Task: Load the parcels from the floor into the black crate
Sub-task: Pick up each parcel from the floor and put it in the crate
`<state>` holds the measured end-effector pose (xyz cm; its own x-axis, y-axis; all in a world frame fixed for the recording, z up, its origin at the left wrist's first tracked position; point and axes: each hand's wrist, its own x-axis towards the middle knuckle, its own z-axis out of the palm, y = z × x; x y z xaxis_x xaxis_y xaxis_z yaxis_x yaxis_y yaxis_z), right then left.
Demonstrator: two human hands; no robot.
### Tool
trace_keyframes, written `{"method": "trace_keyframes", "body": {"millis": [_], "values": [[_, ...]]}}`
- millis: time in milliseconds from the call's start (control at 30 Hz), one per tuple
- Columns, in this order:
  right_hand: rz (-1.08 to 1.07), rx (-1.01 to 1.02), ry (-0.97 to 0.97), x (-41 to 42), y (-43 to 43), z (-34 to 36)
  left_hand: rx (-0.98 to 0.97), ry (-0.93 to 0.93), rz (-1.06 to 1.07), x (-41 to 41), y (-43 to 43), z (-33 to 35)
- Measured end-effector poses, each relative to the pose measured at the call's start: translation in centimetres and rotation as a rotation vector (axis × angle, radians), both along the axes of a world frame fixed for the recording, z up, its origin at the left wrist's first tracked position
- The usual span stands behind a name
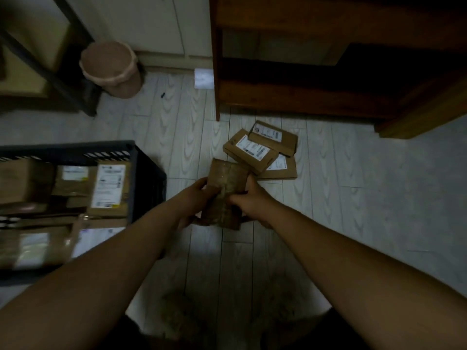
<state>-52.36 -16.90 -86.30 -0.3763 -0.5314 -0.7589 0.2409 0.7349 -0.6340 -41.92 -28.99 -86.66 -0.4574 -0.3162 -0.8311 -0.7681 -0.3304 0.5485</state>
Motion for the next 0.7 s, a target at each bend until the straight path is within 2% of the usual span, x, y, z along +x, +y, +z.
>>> {"method": "trace_keyframes", "body": {"millis": [233,400,533,700], "values": [[-0.055,-0.137,0.027,3.6,0.3,25.0,0.002,0.090,-0.068,4.2,-1.3,25.2],[-0.217,-0.290,0.189,5.0,-0.1,39.3,-0.033,0.206,-0.172,7.2,-2.6,38.7],[-0.161,-0.380,0.256,6.4,-0.1,46.6,-0.248,0.329,-0.225,8.5,-2.6,46.4],[-0.280,-0.494,0.255,9.5,0.8,52.1,-0.466,0.441,0.045,12.7,-0.9,51.6]]}}
